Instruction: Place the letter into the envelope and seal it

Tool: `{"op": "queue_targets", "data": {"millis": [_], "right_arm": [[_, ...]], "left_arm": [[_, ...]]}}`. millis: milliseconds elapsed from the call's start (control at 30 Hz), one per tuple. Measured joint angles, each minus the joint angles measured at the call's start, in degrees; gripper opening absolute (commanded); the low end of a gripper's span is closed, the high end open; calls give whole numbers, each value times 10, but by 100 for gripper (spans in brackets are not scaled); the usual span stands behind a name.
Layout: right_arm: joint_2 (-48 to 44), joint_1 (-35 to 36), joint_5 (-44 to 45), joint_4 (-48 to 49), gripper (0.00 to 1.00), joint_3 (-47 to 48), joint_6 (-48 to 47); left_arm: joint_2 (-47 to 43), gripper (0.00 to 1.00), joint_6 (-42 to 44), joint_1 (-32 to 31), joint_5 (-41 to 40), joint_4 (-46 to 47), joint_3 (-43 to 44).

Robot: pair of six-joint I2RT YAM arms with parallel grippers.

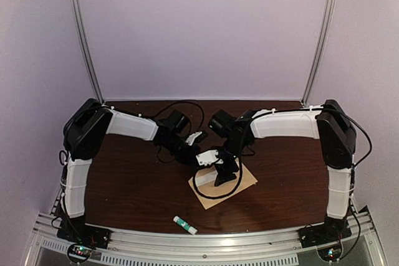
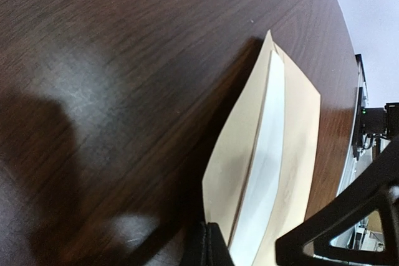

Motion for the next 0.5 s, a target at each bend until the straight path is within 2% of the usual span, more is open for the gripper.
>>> {"op": "queue_targets", "data": {"millis": [500], "right_arm": [[89,14,-12,-57,85,88,6]], "left_arm": [[0,0,-10,0,61,38,0]]}}
